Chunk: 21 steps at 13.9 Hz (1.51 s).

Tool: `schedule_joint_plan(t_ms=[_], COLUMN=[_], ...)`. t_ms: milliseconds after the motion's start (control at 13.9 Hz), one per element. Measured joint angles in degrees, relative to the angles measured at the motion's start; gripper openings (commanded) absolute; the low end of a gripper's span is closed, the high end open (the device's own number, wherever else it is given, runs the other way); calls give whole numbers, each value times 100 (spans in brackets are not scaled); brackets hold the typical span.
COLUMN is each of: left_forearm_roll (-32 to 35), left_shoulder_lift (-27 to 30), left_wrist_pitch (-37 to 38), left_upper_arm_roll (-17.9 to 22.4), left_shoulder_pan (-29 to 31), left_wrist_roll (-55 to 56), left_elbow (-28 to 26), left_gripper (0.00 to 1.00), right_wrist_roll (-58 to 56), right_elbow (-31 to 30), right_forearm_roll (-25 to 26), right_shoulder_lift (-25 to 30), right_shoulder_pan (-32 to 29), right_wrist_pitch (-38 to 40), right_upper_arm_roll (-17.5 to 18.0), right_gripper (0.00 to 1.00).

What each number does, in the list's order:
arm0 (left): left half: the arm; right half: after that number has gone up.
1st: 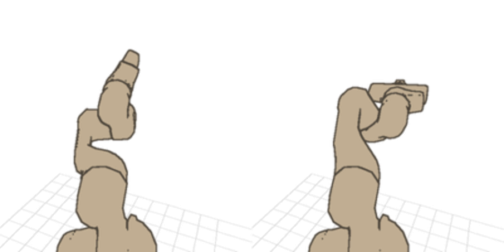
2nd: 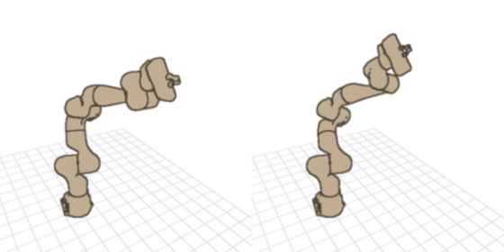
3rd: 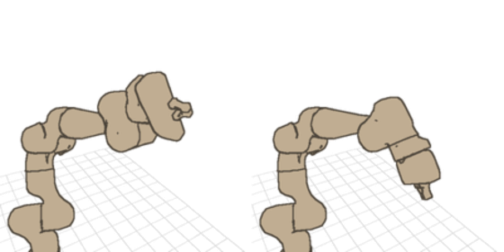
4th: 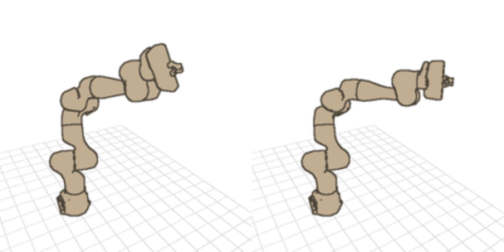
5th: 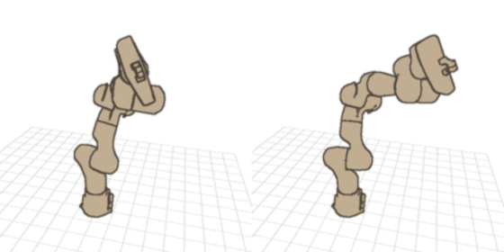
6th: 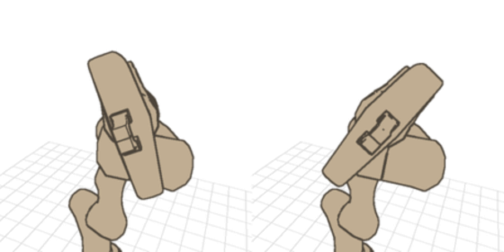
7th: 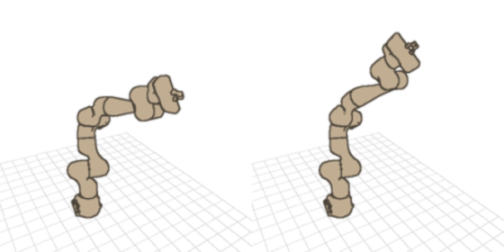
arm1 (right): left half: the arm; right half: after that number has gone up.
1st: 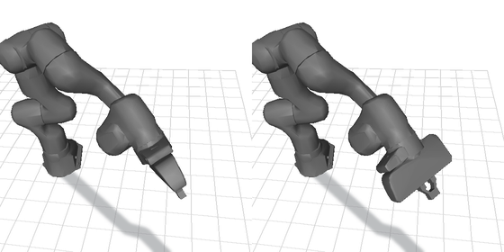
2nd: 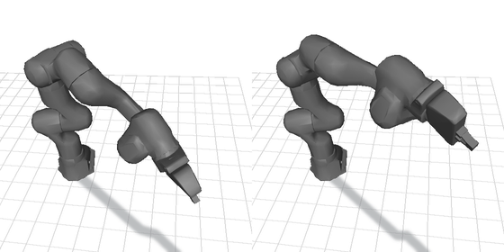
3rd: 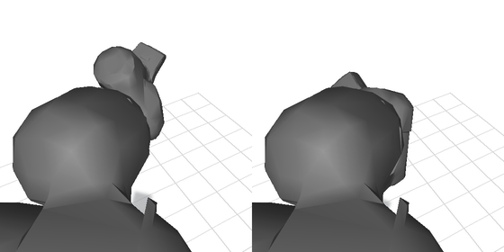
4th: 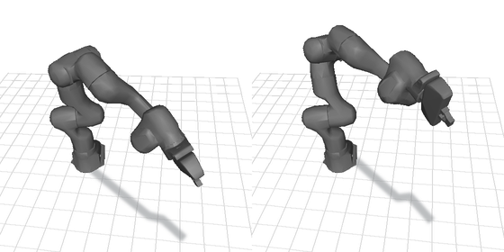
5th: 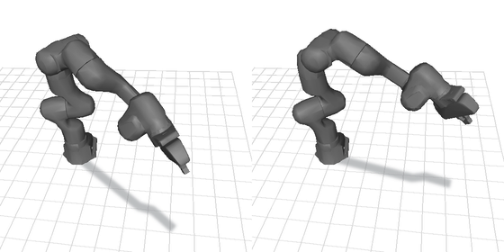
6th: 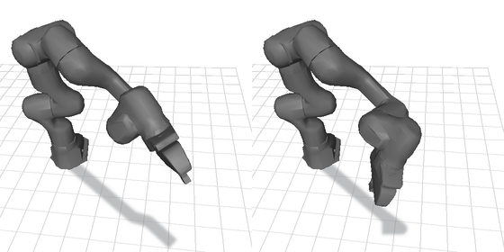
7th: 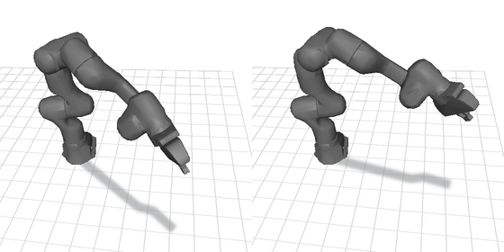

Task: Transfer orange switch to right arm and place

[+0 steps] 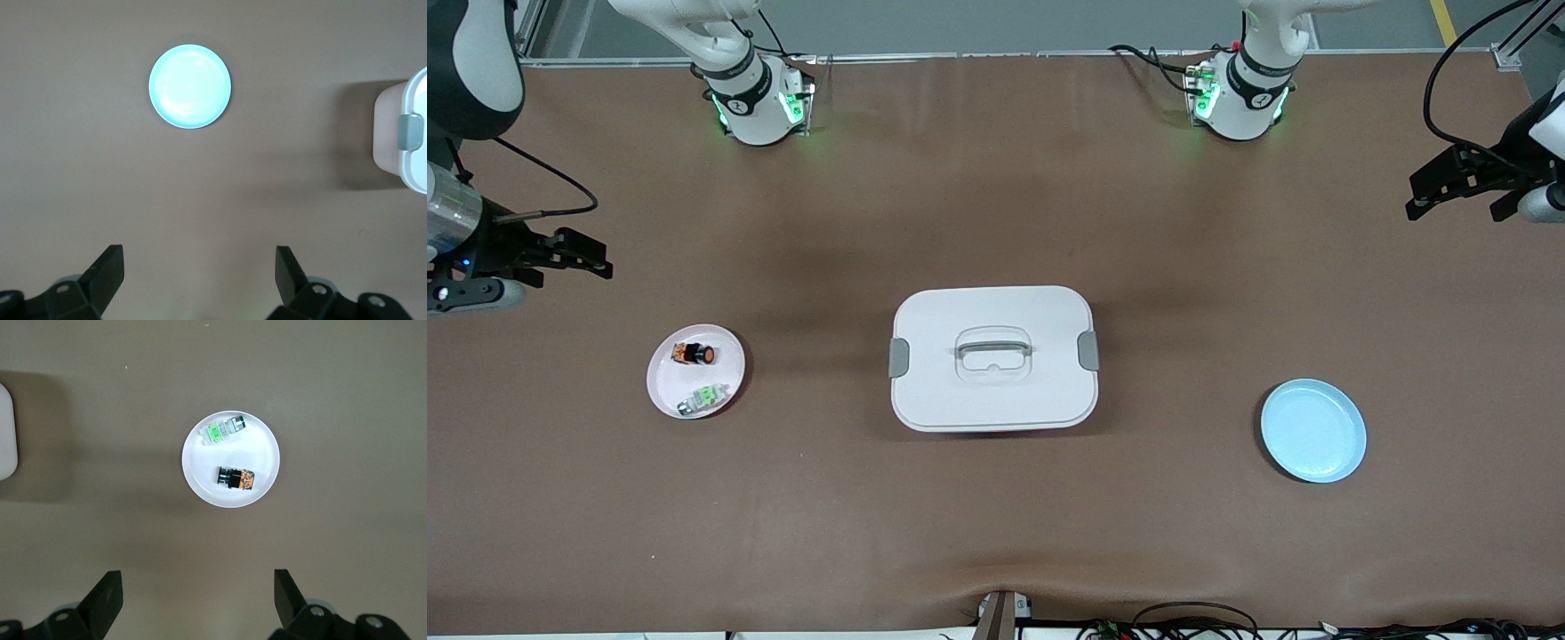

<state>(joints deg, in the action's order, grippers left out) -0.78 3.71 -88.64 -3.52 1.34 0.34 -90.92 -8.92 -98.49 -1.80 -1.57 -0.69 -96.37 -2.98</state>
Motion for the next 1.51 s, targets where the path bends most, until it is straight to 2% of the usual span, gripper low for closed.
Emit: schedule_joint_plan(t_ms=[359,791,1222,1509], left_forearm_roll=[-5,-5,-5,-5], left_shoulder_lift=[-149,-464,-466,-340], left_wrist_pitch=[-156,-164,-36,-88], left_upper_arm_roll=[-1,-1,-10,-61], left_shoulder_pan=[21,40,35,34], left_wrist_roll=[0,0,268,397], left_elbow=[63,195,204,9], left_gripper=[100,100,100,100], right_wrist_roll=[333,412,412,422], right_elbow=[675,793,1277,1290], right_forearm_roll=[0,-10,-34,-37], right_shoulder_lift=[-12,-41,-38,-42], right_shoulder_pan=[-36,-74,-253,-371], right_wrist_pitch=[166,160,267,647], right_upper_arm_roll=[-7,-12,-23,-37], right_gripper=[100,100,100,100])
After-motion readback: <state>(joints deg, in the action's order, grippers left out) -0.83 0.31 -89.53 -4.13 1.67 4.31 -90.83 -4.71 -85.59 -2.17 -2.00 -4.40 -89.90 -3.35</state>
